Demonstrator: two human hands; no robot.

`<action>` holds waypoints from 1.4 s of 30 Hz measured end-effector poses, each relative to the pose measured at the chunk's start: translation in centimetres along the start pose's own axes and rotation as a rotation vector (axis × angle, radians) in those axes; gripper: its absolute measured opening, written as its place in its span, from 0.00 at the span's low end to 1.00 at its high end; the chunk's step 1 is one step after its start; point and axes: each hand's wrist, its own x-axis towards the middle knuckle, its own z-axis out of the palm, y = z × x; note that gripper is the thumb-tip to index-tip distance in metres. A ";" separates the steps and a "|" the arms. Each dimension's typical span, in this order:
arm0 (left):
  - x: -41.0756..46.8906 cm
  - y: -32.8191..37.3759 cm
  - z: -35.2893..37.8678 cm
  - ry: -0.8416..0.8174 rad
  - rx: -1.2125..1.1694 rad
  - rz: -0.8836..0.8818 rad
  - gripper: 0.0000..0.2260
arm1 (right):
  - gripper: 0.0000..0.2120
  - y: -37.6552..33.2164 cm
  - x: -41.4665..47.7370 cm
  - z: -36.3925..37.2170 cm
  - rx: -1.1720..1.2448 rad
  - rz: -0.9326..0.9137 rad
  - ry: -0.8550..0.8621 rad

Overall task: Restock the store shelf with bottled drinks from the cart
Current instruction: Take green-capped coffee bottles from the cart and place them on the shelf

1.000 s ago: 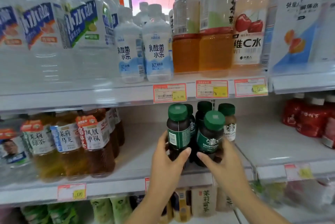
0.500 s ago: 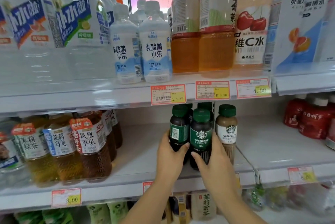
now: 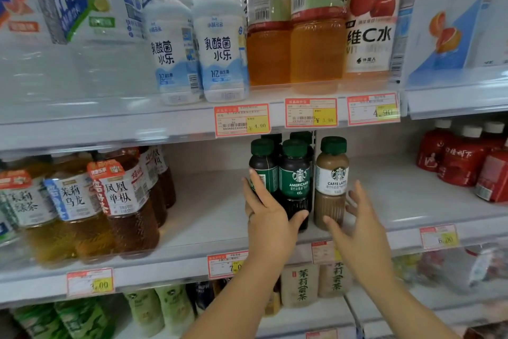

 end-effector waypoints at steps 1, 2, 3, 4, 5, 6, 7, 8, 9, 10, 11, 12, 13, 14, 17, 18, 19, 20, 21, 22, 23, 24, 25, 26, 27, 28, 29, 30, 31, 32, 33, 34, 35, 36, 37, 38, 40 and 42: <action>0.2 0.2 0.4 0.006 0.017 -0.012 0.54 | 0.41 0.1 0.4 0.0 -0.011 -0.005 -0.038; 0.4 0.3 0.7 0.012 0.019 -0.026 0.53 | 0.41 0.1 0.6 0.0 -0.015 -0.011 -0.053; 0.7 0.5 1.0 0.019 0.018 -0.039 0.53 | 0.40 0.1 0.9 -0.1 -0.014 -0.014 -0.058; 1.1 0.5 1.2 0.030 0.024 -0.050 0.52 | 0.38 0.1 1.1 -0.1 -0.014 -0.016 -0.058; 1.5 0.6 1.5 0.041 0.037 -0.064 0.52 | 0.38 0.1 1.3 -0.1 -0.019 -0.020 -0.057; 1.9 0.6 1.8 0.051 0.047 -0.080 0.51 | 0.37 0.2 1.4 0.0 -0.025 -0.025 -0.060; 2.3 0.6 2.1 0.060 0.052 -0.098 0.52 | 0.37 0.2 1.5 0.0 -0.025 -0.030 -0.062; 2.8 0.6 2.4 0.068 0.050 -0.117 0.52 | 0.36 0.3 1.6 0.1 -0.021 -0.040 -0.064; 3.3 0.6 2.8 0.074 0.043 -0.134 0.53 | 0.36 0.4 1.7 0.1 -0.015 -0.053 -0.066; 3.8 0.6 3.1 0.079 0.034 -0.147 0.53 | 0.36 0.5 1.9 0.1 -0.007 -0.062 -0.068; 4.3 0.6 3.5 0.080 0.022 -0.154 0.53 | 0.36 0.6 2.0 0.2 0.002 -0.065 -0.072; 4.7 0.6 3.8 0.077 0.007 -0.157 0.53 | 0.36 0.7 2.1 0.2 0.013 -0.064 -0.076; 5.2 0.5 4.0 0.068 -0.012 -0.156 0.52 | 0.36 0.8 2.2 0.3 0.025 -0.063 -0.081; 5.7 0.5 4.1 0.051 -0.034 -0.152 0.51 | 0.36 0.9 2.3 0.3 0.039 -0.060 -0.088; 6.6 0.2 3.4 -0.061 -0.134 -0.160 0.49 | 0.35 1.2 2.6 0.3 0.075 -0.030 -0.137; 6.5 0.1 2.7 -0.109 -0.165 -0.162 0.49 | 0.34 1.3 2.5 0.3 0.080 -0.019 -0.141; 6.1 0.1 1.9 -0.149 -0.176 -0.146 0.48 | 0.34 1.2 2.3 0.2 0.060 -0.024 -0.108; 5.4 0.2 1.0 -0.171 -0.161 -0.110 0.46 | 0.32 1.1 1.8 0.2 0.013 -0.054 -0.033; 4.5 0.0 0.0 -0.165 -0.115 -0.056 0.44 | 0.29 0.9 1.1 0.3 -0.044 -0.108 0.065; 3.2 -0.2 -1.1 -0.129 -0.046 0.013 0.40 | 0.25 0.5 0.0 0.6 -0.078 -0.180 0.169; 1.8 -0.7 -2.1 -0.076 0.019 0.099 0.34 | 0.22 0.1 -1.2 1.1 -0.075 -0.253 0.244; 0.2 -1.3 -3.2 -0.026 0.045 0.188 0.28 | 0.19 -0.3 -2.6 1.7 -0.046 -0.321 0.263; -1.8 -2.2 -4.2 0.001 0.028 0.261 0.22 | 0.16 -0.6 -4.1 2.6 -0.011 -0.382 0.228; -3.8 -3.4 -5.2 0.014 -0.005 0.308 0.18 | 0.14 -0.9 -5.8 3.6 0.024 -0.429 0.149; -6.2 -5.0 -6.1 0.025 -0.023 0.324 0.15 | 0.13 -1.1 -7.5 4.7 0.055 -0.455 0.040; -8.7 -7.0 -6.8 0.032 -0.015 0.304 0.13 | 0.12 -1.2 -9.4 6.0 0.084 -0.464 -0.077; -11.4 -9.2 -7.5 0.030 0.009 0.252 0.11 | 0.12 -1.2 -11.5 7.4 0.102 -0.461 -0.188; -14.2 -11.6 -8.1 0.021 0.035 0.177 0.11 | 0.11 -1.1 -13.7 8.8 0.106 -0.452 -0.287; -17.2 -14.1 -8.7 0.009 0.064 0.084 0.10 | 0.10 -0.9 -15.9 10.2 0.097 -0.441 -0.377; -20.2 -16.5 -9.3 -0.008 0.093 -0.024 0.10 | 0.09 -0.6 -18.2 11.6 0.081 -0.433 -0.465; -23.1 -18.8 -9.8 -0.027 0.122 -0.140 0.09 | 0.08 -0.3 -20.4 13.0 0.065 -0.423 -0.556; -25.9 -21.0 -10.3 -0.043 0.151 -0.248 0.09 | 0.08 0.1 -22.4 14.2 0.050 -0.410 -0.646; -28.5 -22.9 -10.7 -0.059 0.183 -0.345 0.09 | 0.09 0.6 -24.3 15.4 0.033 -0.390 -0.742; -31.0 -24.6 -11.1 -0.080 0.218 -0.435 0.09 | 0.10 1.2 -26.1 16.5 0.012 -0.362 -0.846; -33.3 -26.1 -11.3 -0.100 0.251 -0.520 0.09 | 0.10 1.8 -27.7 17.5 -0.014 -0.335 -0.952; -35.4 -27.5 -11.4 -0.118 0.275 -0.603 0.09 | 0.11 2.3 -29.1 18.5 -0.040 -0.313 -1.049; -39.5 -30.1 -11.4 -0.170 0.306 -0.777 0.11 | 0.13 3.7 -32.1 20.4 -0.100 -0.290 -1.214; -43.2 -32.3 -10.9 -0.289 0.346 -0.923 0.14 | 0.16 5.0 -34.9 22.1 -0.183 -0.271 -1.371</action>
